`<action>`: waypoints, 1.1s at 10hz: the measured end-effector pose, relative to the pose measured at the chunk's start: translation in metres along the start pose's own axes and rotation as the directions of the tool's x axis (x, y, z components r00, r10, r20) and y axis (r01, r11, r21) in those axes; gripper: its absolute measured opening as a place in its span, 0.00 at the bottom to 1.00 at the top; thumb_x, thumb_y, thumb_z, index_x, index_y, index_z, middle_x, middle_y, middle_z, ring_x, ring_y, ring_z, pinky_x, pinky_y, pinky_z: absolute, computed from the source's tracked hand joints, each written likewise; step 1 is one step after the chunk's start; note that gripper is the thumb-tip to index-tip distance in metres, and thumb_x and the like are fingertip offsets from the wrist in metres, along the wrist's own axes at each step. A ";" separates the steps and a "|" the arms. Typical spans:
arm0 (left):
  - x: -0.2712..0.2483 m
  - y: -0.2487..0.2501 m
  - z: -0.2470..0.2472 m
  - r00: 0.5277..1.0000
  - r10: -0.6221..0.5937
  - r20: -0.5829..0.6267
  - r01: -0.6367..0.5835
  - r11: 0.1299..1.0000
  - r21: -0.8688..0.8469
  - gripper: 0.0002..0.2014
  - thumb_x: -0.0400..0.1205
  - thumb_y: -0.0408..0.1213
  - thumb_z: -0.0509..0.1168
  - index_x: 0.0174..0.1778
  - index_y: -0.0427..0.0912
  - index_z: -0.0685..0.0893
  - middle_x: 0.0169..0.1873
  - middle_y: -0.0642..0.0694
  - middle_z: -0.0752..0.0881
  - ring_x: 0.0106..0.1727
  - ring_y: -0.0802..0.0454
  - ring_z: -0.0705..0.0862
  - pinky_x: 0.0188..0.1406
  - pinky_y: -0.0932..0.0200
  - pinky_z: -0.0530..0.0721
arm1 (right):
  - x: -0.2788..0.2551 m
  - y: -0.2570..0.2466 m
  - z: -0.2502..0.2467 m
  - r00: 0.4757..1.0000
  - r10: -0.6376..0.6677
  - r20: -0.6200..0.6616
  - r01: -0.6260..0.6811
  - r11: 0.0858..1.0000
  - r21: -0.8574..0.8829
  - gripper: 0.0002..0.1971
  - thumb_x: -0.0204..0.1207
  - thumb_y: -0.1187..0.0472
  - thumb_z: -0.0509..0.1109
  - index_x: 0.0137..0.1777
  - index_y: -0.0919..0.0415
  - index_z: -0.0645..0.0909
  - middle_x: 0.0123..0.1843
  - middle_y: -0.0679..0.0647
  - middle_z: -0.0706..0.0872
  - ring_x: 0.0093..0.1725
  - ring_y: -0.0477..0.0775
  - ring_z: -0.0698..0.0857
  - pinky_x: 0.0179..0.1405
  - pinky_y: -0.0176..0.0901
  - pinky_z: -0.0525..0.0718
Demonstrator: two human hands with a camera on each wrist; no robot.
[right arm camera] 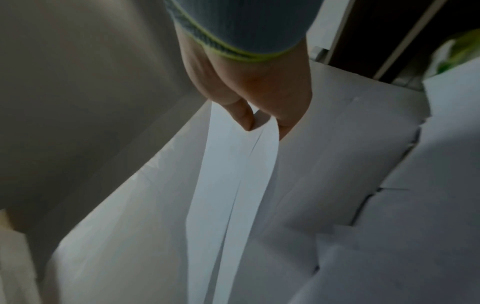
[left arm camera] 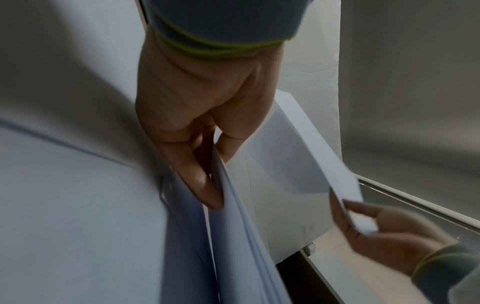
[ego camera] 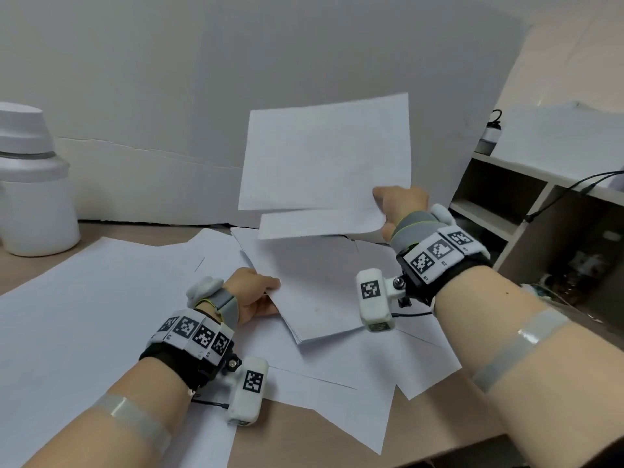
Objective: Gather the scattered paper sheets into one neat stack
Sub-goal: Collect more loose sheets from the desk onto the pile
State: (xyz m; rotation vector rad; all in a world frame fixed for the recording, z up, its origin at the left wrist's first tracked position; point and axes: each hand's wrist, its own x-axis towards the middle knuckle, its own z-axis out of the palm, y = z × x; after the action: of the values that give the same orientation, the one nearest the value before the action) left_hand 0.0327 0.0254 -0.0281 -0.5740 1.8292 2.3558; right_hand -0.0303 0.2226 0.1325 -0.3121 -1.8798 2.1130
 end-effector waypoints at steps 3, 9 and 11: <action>0.008 -0.001 -0.004 1.000 0.023 -0.002 -0.023 0.999 -0.023 0.12 0.85 0.29 0.64 0.63 0.32 0.85 0.54 0.32 0.90 0.45 0.37 0.89 0.34 0.47 0.91 | 0.032 0.090 -0.047 0.953 0.299 0.040 -0.266 0.896 -0.357 0.27 0.73 0.70 0.74 0.73 0.67 0.76 0.61 0.61 0.86 0.58 0.63 0.86 0.62 0.58 0.84; 0.015 -0.005 -0.010 0.997 0.078 -0.020 -0.079 0.997 -0.016 0.18 0.81 0.14 0.61 0.65 0.28 0.81 0.56 0.31 0.88 0.50 0.32 0.89 0.37 0.43 0.93 | 0.033 0.100 -0.059 0.949 0.310 0.049 -0.225 0.779 -0.585 0.06 0.77 0.66 0.64 0.52 0.62 0.72 0.41 0.60 0.78 0.35 0.58 0.79 0.33 0.45 0.77; 0.015 -0.003 -0.009 0.989 0.142 -0.028 -0.143 0.989 -0.043 0.15 0.80 0.16 0.65 0.63 0.29 0.82 0.59 0.31 0.88 0.54 0.34 0.89 0.49 0.42 0.91 | 0.018 0.092 -0.065 0.837 0.509 0.202 -0.305 0.740 -0.599 0.07 0.76 0.74 0.63 0.52 0.66 0.76 0.40 0.64 0.89 0.27 0.57 0.87 0.19 0.37 0.80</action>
State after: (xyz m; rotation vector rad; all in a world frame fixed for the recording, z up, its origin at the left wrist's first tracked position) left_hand 0.0216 0.0150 -0.0379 -0.4953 1.8924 2.4967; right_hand -0.0308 0.2801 0.0338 -0.5494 -2.8721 1.9157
